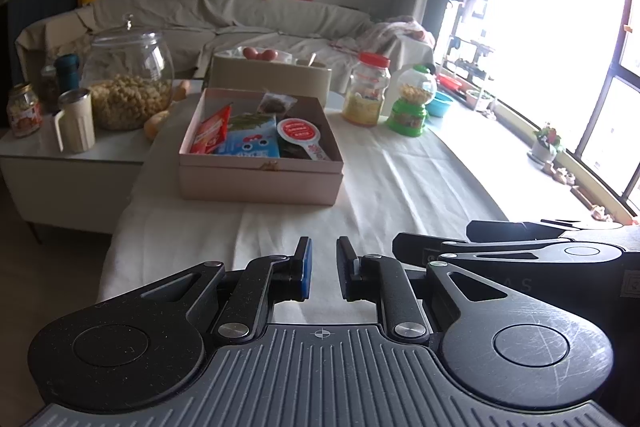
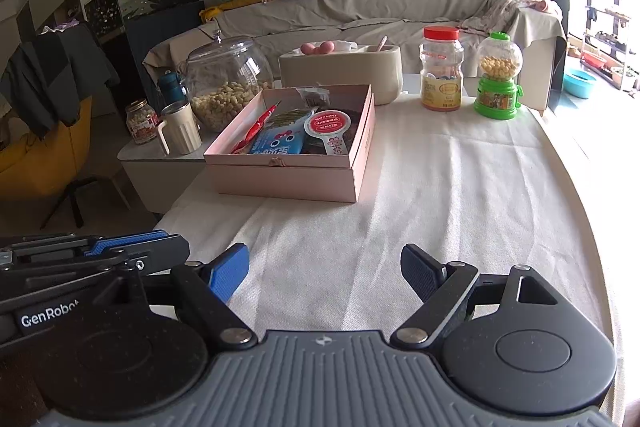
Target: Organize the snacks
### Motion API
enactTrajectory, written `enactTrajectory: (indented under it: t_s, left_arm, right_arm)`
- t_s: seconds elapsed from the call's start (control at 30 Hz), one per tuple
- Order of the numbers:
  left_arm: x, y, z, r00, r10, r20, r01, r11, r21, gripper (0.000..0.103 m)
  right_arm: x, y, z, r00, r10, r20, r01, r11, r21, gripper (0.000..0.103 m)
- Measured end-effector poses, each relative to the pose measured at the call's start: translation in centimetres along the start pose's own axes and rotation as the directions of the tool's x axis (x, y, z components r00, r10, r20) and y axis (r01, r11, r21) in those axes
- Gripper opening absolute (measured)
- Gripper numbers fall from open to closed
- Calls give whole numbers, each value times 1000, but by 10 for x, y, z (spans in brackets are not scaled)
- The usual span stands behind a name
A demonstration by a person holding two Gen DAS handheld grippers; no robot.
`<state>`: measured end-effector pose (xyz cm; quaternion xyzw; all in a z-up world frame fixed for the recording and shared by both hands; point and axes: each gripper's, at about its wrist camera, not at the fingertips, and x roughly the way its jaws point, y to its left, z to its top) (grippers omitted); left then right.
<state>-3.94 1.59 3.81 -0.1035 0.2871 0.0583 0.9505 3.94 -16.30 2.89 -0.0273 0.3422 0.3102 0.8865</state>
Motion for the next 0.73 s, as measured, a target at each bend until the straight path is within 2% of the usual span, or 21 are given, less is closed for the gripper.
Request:
enactTrajectory:
  t_s: [0.57, 0.73]
  left_arm:
    - [7, 2, -3, 1000, -7, 2, 7, 1000, 4, 18]
    - [15, 12, -5, 1000, -20, -1, 20, 999, -37, 18]
  right_arm:
    - [3, -2, -3, 1000, -5, -4, 5, 1000, 12, 84]
    - [9, -3, -3, 1000, -14, -17, 14, 1000, 22, 84]
